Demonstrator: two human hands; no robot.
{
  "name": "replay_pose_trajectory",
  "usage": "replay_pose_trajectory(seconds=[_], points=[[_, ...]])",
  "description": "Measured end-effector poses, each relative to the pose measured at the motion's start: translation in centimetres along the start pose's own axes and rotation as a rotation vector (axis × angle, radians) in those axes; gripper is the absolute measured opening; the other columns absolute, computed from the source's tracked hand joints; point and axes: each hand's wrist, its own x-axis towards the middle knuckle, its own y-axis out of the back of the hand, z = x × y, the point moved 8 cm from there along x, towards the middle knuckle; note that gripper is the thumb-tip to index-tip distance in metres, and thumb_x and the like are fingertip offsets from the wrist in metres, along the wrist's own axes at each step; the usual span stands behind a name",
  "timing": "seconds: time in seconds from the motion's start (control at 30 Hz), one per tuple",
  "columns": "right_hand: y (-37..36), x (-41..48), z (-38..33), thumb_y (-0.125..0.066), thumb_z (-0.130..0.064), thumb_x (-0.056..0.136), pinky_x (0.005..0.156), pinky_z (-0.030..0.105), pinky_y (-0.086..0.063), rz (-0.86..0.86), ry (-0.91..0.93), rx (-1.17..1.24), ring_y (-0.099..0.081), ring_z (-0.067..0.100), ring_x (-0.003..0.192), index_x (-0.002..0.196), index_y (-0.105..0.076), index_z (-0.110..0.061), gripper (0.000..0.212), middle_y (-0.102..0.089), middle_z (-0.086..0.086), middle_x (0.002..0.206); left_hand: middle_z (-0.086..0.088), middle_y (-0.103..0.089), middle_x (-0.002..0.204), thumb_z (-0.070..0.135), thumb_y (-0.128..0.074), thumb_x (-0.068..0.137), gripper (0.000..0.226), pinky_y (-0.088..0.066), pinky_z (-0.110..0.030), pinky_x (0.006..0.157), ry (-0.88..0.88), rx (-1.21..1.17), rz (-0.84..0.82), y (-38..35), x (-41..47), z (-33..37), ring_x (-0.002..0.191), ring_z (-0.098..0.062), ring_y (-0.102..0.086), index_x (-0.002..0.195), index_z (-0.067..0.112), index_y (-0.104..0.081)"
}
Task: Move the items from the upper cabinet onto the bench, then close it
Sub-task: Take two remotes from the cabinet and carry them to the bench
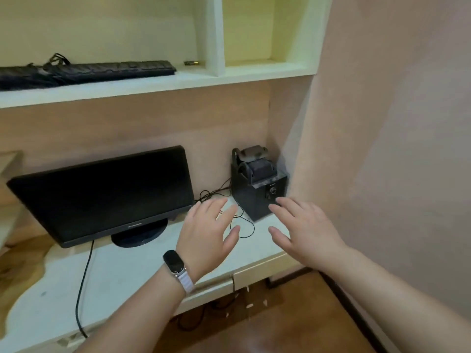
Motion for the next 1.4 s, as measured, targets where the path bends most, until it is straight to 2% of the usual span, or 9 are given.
replay_pose_trajectory(seconds=[0.3, 0.6, 0.7, 0.83, 0.97, 1.07, 1.13, 1.27, 1.4], points=[[3.0, 9.6, 1.5, -0.040, -0.052, 0.090, 0.088, 0.036, -0.046, 0.135, -0.053, -0.072, -0.054, 0.025, 0.120, 0.126, -0.060, -0.020, 0.053, -0.060, 0.001, 0.131, -0.005, -0.064, 0.124, 0.039, -0.060, 0.087, 0.042, -0.044, -0.047, 0.100, -0.085, -0.063, 0.124, 0.1, 9.3, -5.5, 0.117, -0.028, -0.057, 0.123, 0.018, -0.065], [9.4, 16.3, 5.4, -0.045, -0.050, 0.088, 0.092, 0.038, -0.045, 0.320, 0.001, -0.059, -0.054, 0.027, 0.119, 0.124, -0.062, -0.017, 0.051, -0.061, 0.004, 0.129, -0.006, -0.063, 0.127, 0.039, -0.063, 0.084, 0.043, -0.043, -0.048, 0.102, -0.162, 0.003, 0.253, 3.5, 18.1, -4.3, 0.118, -0.029, -0.058, 0.122, 0.019, -0.067], [12.7, 18.5, 6.9, -0.045, -0.049, 0.087, 0.093, 0.039, -0.047, 0.407, 0.054, -0.040, -0.056, 0.027, 0.119, 0.124, -0.063, -0.018, 0.051, -0.062, 0.004, 0.129, -0.007, -0.063, 0.128, 0.040, -0.060, 0.084, 0.044, -0.044, -0.047, 0.101, -0.171, 0.048, 0.325, 5.9, 21.5, -3.5, 0.119, -0.029, -0.058, 0.122, 0.019, -0.067], [17.2, 21.5, 9.2, -0.045, -0.050, 0.087, 0.093, 0.042, -0.049, 0.541, 0.118, -0.022, -0.056, 0.028, 0.119, 0.122, -0.063, -0.018, 0.051, -0.062, 0.005, 0.128, -0.008, -0.065, 0.122, 0.041, -0.057, 0.084, 0.044, -0.047, -0.043, 0.091, -0.144, 0.076, 0.445, 9.6, 26.5, -2.6, 0.110, -0.030, -0.061, 0.118, 0.017, -0.069], [22.0, 24.8, 11.7, -0.046, -0.050, 0.086, 0.090, 0.034, -0.035, 0.680, 0.172, 0.004, -0.052, 0.026, 0.116, 0.119, -0.066, -0.017, 0.051, -0.063, 0.006, 0.125, -0.007, -0.064, 0.123, 0.041, -0.057, 0.085, 0.043, -0.044, -0.041, 0.090, -0.143, 0.127, 0.541, 13.1, 30.9, -1.2, 0.110, -0.030, -0.060, 0.119, 0.017, -0.068], [25.6, 26.8, 13.0, -0.045, -0.050, 0.086, 0.087, 0.035, -0.042, 0.753, 0.232, -0.002, -0.055, 0.026, 0.115, 0.120, -0.065, -0.016, 0.052, -0.063, 0.006, 0.125, -0.008, -0.063, 0.124, 0.042, -0.056, 0.086, 0.045, -0.042, -0.040, 0.091, -0.168, 0.176, 0.616, 16.4, 33.2, 0.1, 0.112, -0.030, -0.059, 0.121, 0.016, -0.067], [27.8, 28.0, 13.7, -0.044, -0.050, 0.088, 0.089, 0.037, -0.046, 0.790, 0.278, 0.009, -0.055, 0.027, 0.118, 0.122, -0.064, -0.015, 0.053, -0.062, 0.007, 0.127, -0.007, -0.062, 0.126, 0.043, -0.055, 0.087, 0.046, -0.042, -0.040, 0.091, -0.183, 0.216, 0.659, 18.7, 34.8, 0.8, 0.114, -0.029, -0.058, 0.122, 0.016, -0.066], [32.3, 30.6, 14.6, -0.041, -0.050, 0.088, 0.092, 0.040, -0.046, 0.837, 0.317, 0.033, -0.054, 0.029, 0.119, 0.125, -0.061, -0.013, 0.056, -0.060, 0.009, 0.129, -0.006, -0.063, 0.125, 0.043, -0.053, 0.087, 0.048, -0.046, -0.040, 0.091, -0.244, 0.249, 0.723, 24.2, 38.3, 2.1, 0.114, -0.026, -0.058, 0.124, 0.015, -0.066], [36.4, 33.4, 14.6, -0.039, -0.051, 0.090, 0.092, 0.039, -0.046, 0.812, 0.347, 0.054, -0.050, 0.024, 0.116, 0.127, -0.056, -0.016, 0.054, -0.056, 0.003, 0.127, -0.002, -0.063, 0.123, 0.043, -0.053, 0.088, 0.047, -0.050, -0.040, 0.089, -0.278, 0.249, 0.676, 29.3, 42.6, 2.5, 0.113, -0.023, -0.057, 0.127, 0.017, -0.062]])
